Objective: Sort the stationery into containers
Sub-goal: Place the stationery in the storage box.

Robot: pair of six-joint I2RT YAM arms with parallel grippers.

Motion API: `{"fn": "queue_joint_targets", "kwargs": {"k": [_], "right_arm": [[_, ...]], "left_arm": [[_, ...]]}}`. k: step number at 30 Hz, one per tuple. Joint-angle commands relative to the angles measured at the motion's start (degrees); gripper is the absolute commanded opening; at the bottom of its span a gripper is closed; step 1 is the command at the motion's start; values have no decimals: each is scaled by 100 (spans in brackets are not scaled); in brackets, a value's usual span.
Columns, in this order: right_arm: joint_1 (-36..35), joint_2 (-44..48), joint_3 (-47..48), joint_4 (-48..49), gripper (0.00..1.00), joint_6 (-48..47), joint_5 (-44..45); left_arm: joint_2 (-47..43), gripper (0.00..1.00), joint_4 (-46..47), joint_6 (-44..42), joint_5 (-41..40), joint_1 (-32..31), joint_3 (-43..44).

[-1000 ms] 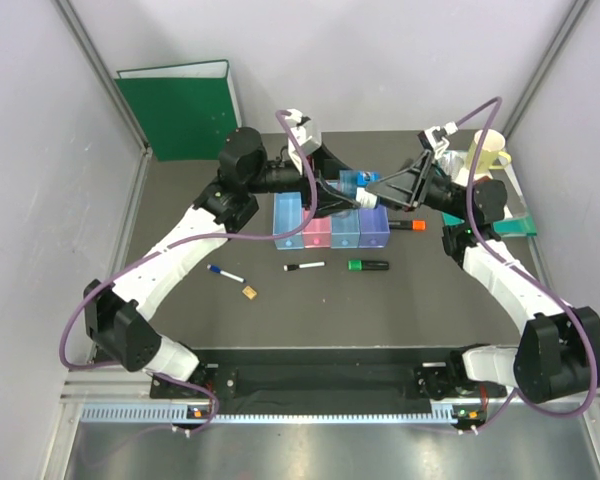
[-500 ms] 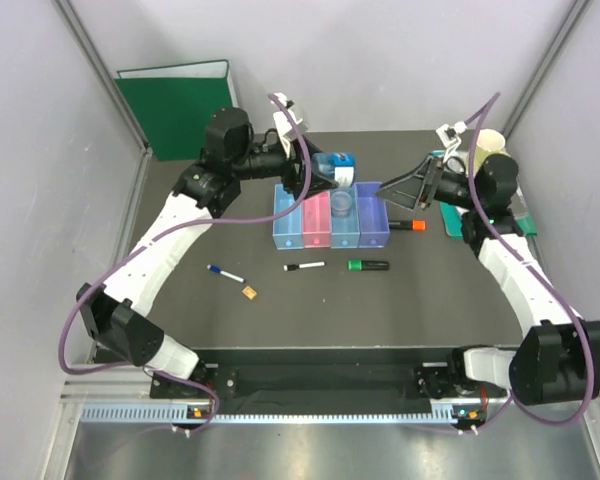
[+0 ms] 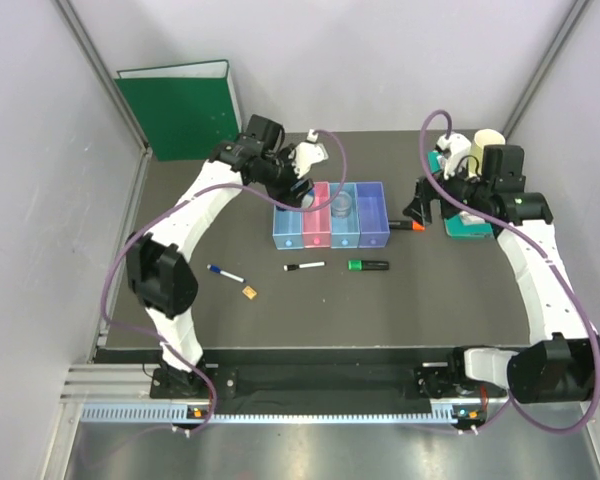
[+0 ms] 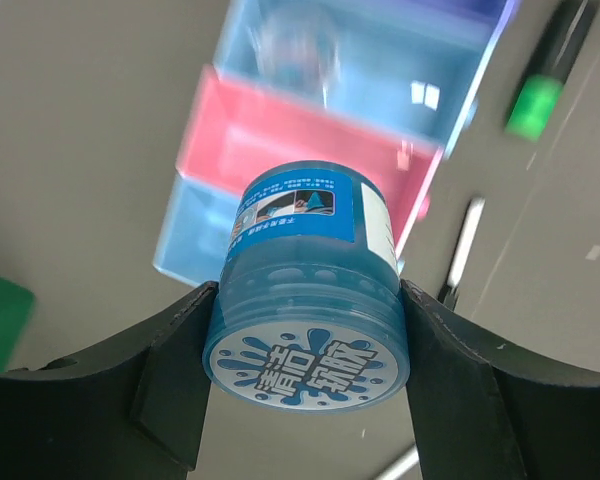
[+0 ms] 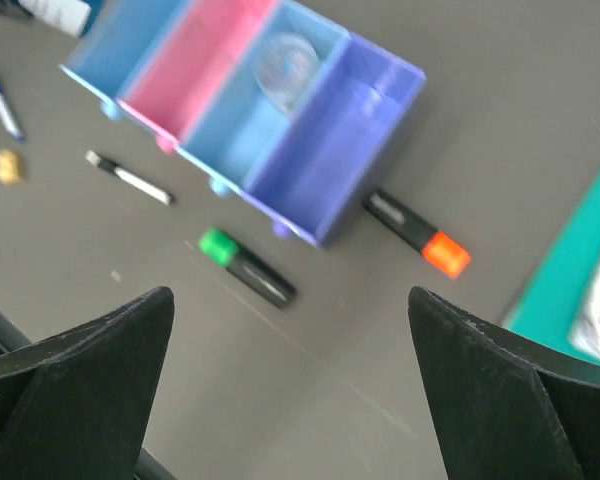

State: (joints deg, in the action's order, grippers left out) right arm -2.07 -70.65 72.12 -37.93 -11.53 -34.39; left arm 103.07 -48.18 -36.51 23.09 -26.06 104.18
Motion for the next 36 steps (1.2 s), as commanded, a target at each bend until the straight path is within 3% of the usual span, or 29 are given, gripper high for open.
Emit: {"fn": "queue_joint_targets", "kwargs": {"k": [1, 8, 22, 29, 36], "right_arm": [[22, 604, 101, -855, 100, -1096, 767], [22, 939, 197, -1199, 100, -1115, 645], [22, 1177, 286, -1480, 100, -1150, 600], [22, 1150, 136, -1375, 99, -1080, 548], [13, 1185, 118, -1427, 100, -1123, 697]], "left_arm": [[336, 0, -745, -952, -279, 224, 366], [1303, 0, -1193, -1411, -815, 462, 1314], [1743, 0, -763, -1535, -860, 462, 1394], [1418, 0, -772, -1429, -297, 172, 1359], [1707, 0, -578, -1561, -516, -293, 1735]]}}
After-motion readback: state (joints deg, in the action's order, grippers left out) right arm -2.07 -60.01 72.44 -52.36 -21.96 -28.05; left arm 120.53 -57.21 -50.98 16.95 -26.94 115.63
